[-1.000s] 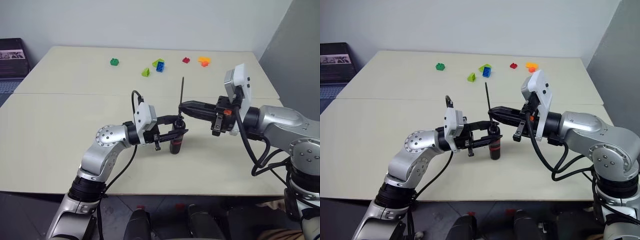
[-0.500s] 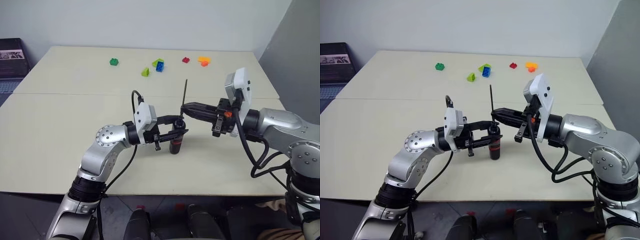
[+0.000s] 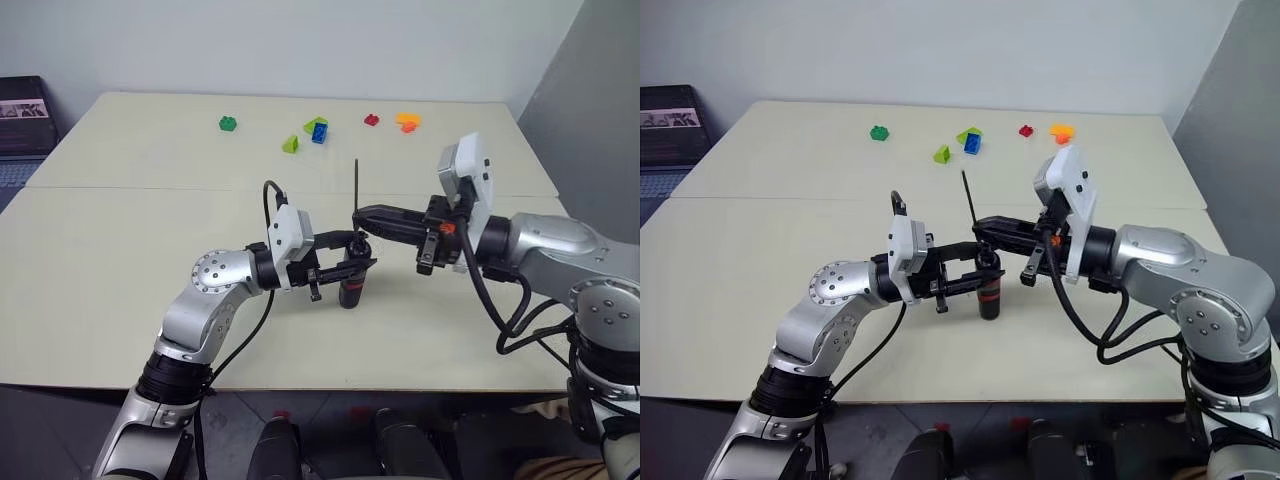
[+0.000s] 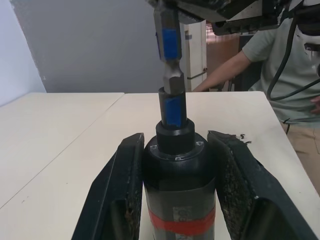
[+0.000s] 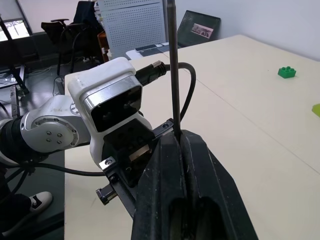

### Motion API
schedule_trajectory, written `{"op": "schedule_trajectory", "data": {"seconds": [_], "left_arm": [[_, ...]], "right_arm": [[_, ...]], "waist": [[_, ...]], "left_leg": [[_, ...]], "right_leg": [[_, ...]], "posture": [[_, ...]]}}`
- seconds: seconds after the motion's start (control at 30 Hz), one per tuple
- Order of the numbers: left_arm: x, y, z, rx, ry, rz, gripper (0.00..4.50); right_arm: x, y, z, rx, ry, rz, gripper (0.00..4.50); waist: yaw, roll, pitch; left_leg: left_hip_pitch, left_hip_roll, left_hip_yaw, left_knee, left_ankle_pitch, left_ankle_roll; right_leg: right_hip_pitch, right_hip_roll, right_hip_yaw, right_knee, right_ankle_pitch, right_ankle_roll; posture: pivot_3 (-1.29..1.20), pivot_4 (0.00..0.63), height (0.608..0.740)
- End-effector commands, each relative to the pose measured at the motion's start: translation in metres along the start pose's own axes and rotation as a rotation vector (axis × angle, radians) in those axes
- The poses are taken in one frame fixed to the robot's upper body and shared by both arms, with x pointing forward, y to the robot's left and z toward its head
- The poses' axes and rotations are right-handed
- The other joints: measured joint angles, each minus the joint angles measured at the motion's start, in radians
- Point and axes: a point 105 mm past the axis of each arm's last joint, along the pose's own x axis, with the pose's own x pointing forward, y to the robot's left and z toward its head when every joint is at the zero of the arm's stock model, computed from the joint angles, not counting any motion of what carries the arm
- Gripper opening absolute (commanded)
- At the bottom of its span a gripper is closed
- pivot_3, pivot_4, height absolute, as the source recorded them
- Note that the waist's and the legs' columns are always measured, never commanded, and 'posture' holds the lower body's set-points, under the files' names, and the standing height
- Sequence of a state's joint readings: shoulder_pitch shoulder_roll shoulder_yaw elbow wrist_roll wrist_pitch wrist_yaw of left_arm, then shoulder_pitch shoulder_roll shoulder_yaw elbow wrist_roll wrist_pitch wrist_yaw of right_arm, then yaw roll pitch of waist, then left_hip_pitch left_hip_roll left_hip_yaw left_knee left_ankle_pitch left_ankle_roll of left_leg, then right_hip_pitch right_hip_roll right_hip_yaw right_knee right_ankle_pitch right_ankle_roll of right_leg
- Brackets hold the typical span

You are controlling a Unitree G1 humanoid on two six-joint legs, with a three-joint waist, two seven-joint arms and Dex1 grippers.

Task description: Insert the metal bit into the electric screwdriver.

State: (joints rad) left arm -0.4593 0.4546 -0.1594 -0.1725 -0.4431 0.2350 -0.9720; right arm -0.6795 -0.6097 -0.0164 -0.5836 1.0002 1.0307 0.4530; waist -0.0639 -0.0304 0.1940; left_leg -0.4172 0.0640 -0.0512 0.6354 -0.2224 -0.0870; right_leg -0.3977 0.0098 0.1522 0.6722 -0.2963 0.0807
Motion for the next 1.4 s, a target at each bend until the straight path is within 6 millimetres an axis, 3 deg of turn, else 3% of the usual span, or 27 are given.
{"op": "schedule_trajectory", "data": {"seconds": [0.03, 0.3, 0.83, 1.4], "left_arm": [[-0.006, 0.007, -0.01, 0.01, 0.068, 0.048, 1.63], [-0.006, 0.007, -0.011, 0.011, 0.072, 0.046, 1.63], [-0.007, 0.007, -0.011, 0.012, 0.076, 0.042, 1.63], [-0.008, 0.007, -0.011, 0.012, 0.078, 0.043, 1.63]], "right_arm": [[-0.003, 0.001, 0.002, -0.022, -0.012, -0.002, 0.0], [-0.009, 0.003, 0.018, -0.012, -0.104, 0.012, 0.0], [-0.012, -0.006, 0.004, -0.03, -0.087, -0.025, 0.0], [-0.004, 0.004, 0.006, -0.033, -0.089, 0.013, 0.0]], "waist": [[0.0, 0.0, 0.0], [0.0, 0.0, 0.0], [0.0, 0.0, 0.0], [0.0, 0.0, 0.0]], "left_leg": [[0.0, 0.0, 0.0, 0.0, 0.0, 0.0], [0.0, 0.0, 0.0, -0.001, 0.0, 0.0], [0.0, 0.0, 0.0, -0.001, 0.0, 0.0], [0.0, 0.0, 0.0, -0.001, 0.0, 0.0]], "right_leg": [[0.0, 0.0, 0.0, 0.0, 0.0, 0.0], [-0.001, 0.0, 0.0, 0.0, 0.0, 0.0], [-0.001, 0.0, 0.0, 0.0, 0.0, 0.0], [-0.001, 0.0, 0.0, 0.0, 0.0, 0.0]], "posture": [[0.0, 0.15, 0.74], [0.0, 0.15, 0.74], [0.0, 0.15, 0.74], [0.0, 0.15, 0.74]]}}
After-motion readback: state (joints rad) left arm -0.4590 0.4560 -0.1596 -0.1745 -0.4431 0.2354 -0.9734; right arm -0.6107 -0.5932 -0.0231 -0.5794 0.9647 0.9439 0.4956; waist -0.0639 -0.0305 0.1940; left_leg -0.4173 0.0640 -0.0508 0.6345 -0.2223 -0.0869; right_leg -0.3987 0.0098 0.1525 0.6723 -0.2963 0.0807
